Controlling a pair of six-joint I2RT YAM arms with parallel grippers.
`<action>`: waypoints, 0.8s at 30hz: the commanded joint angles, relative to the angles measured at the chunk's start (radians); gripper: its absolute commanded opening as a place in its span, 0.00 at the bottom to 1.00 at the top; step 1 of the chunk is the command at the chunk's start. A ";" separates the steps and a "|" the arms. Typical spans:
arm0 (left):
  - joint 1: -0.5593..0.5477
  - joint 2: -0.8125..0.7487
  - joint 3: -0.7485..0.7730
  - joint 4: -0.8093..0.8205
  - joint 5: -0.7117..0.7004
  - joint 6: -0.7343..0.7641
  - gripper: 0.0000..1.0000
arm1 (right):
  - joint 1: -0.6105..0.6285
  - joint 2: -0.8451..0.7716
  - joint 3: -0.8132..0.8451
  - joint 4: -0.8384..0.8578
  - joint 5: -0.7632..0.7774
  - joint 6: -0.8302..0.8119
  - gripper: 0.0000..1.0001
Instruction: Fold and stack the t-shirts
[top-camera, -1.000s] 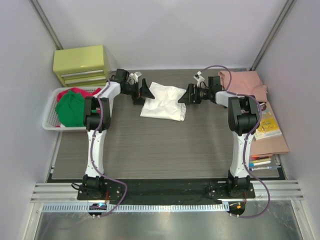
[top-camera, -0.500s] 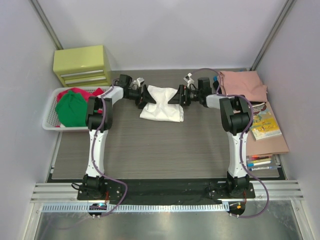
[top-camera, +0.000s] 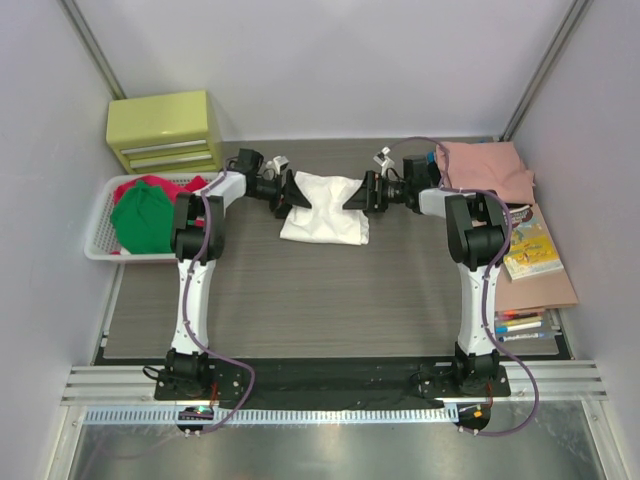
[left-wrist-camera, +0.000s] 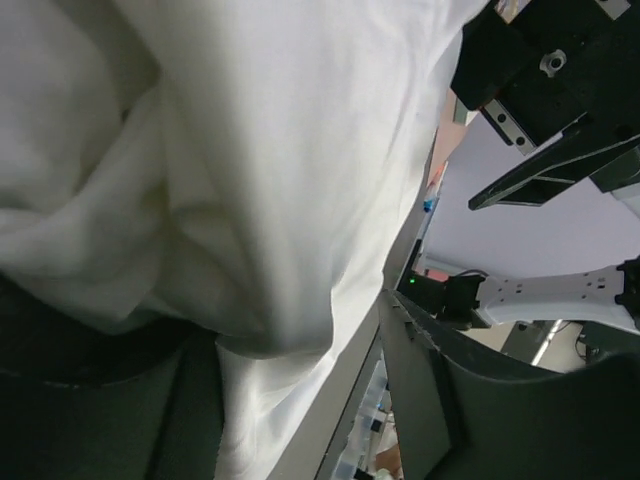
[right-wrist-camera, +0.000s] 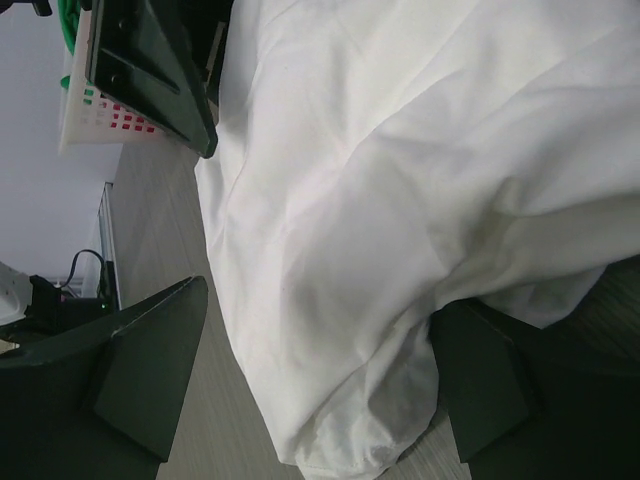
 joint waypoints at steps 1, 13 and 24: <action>0.006 0.037 -0.007 -0.036 -0.057 0.025 0.53 | 0.007 0.021 0.000 -0.083 0.016 -0.018 0.85; 0.007 0.068 -0.007 -0.037 -0.045 0.020 0.00 | 0.013 0.085 0.037 -0.130 0.019 -0.023 0.11; 0.012 0.064 -0.015 -0.056 -0.080 0.060 0.85 | 0.009 0.078 0.000 -0.135 0.045 -0.067 1.00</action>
